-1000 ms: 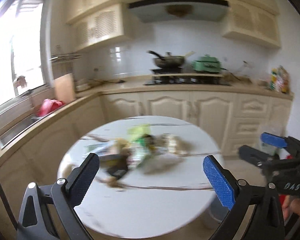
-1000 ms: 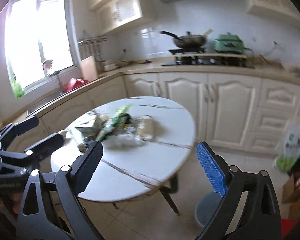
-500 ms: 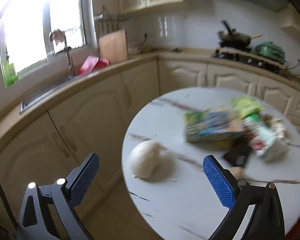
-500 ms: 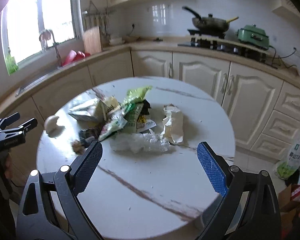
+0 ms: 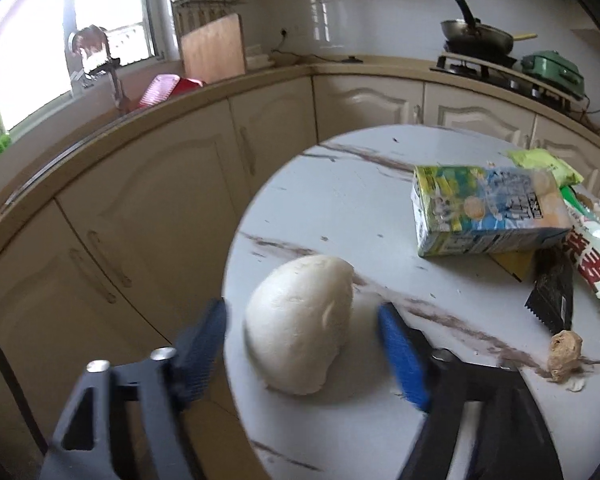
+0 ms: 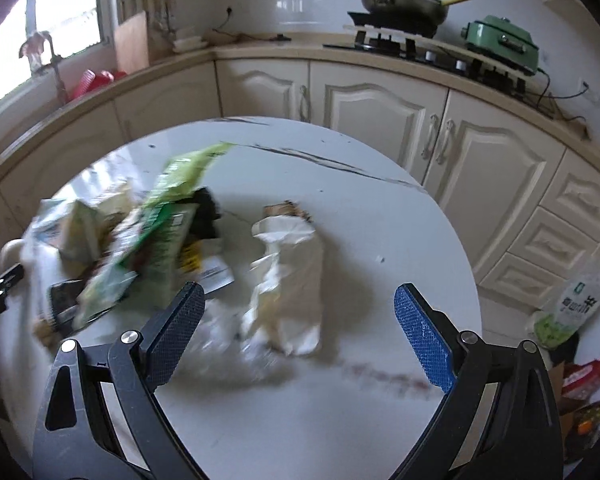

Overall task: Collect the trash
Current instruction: 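Grasp the bread bun with the left gripper while the right grasps the paper bag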

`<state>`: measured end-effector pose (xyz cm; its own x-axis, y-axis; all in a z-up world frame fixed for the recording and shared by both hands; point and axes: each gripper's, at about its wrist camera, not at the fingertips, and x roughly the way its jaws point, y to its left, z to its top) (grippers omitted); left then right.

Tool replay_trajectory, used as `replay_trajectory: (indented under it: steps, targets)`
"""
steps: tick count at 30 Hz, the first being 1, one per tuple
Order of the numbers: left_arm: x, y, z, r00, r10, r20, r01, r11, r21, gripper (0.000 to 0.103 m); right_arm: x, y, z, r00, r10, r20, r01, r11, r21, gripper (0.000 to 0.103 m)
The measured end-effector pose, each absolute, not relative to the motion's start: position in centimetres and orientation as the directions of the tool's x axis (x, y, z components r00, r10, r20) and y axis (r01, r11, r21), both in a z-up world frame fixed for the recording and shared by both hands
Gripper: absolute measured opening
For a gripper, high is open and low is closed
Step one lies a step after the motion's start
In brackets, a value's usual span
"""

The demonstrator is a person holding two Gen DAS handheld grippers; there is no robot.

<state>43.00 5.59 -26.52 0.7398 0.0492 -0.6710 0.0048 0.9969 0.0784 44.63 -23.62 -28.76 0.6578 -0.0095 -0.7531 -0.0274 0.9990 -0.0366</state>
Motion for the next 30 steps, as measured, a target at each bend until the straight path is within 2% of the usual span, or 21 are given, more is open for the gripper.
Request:
replay_trajectory:
  steps: [1,2,4,5,6,8,10,11,12,13,19,30]
  targets:
    - [43.5,5.8,-26.6,0.741,0.05,-0.67,0.001,0.997,0.075,0.06,45.3,-23.8,-29.1,0.649,-0.007,-0.761,-0.029,0.999,-0.034,0.095]
    - [44.0,6.3,-26.3,0.744,0.056,-0.666,-0.002,0.997,0.082,0.05,45.7,-23.8,-29.4,0.64,0.0,-0.768,-0.037,0.999,-0.03,0.095]
    - [44.5,6.4,-26.4,0.744,0.055,-0.666,0.004,0.996,0.087,0.049,46.6,-23.8,-30.0,0.629,0.01,-0.777,-0.05,0.998,-0.028,0.093]
    - [44.2,6.6,-26.2,0.743,0.052,-0.667,0.006,0.996,0.085,0.048,47.1,-23.8,-30.4,0.617,0.018,-0.787,-0.058,0.998,-0.022,0.088]
    - [44.2,6.7,-26.1,0.743,0.054,-0.667,0.006,0.996,0.088,0.047,47.6,-23.8,-30.8,0.597,0.026,-0.802,-0.065,0.998,-0.016,0.077]
    - [43.3,6.7,-25.7,0.743,0.034,-0.669,0.014,0.998,0.066,0.046,48.1,-23.8,-31.0,0.589,0.039,-0.807,-0.075,0.997,-0.006,0.065]
    - [42.6,6.8,-25.5,0.739,0.009,-0.674,0.02,0.999,0.035,0.046,48.5,-23.9,-31.3,0.571,0.034,-0.82,-0.072,0.997,-0.009,0.063]
    - [42.2,6.7,-25.4,0.74,-0.001,-0.673,0.021,1.0,0.022,0.046,48.6,-23.8,-31.3,0.571,0.036,-0.82,-0.081,0.997,-0.013,0.058]
    - [42.0,6.8,-25.1,0.742,-0.004,-0.67,0.018,1.0,0.014,0.046,48.4,-23.7,-31.3,0.57,0.038,-0.82,-0.089,0.996,-0.016,0.047]
    - [41.8,6.7,-24.9,0.743,-0.007,-0.669,0.017,1.0,0.009,0.046,48.3,-23.7,-31.1,0.568,0.048,-0.822,-0.1,0.995,-0.011,0.042]
    - [39.2,4.7,-22.8,0.773,-0.005,-0.634,0.036,0.999,0.035,0.046,45.8,-24.8,-30.1,0.598,0.103,-0.795,-0.112,0.993,0.045,0.04]
    - [31.6,-5.2,-17.4,0.827,-0.136,-0.546,0.197,0.979,0.055,0.046,35.6,-29.6,-25.0,0.694,0.253,-0.674,-0.149,0.966,0.21,0.041]
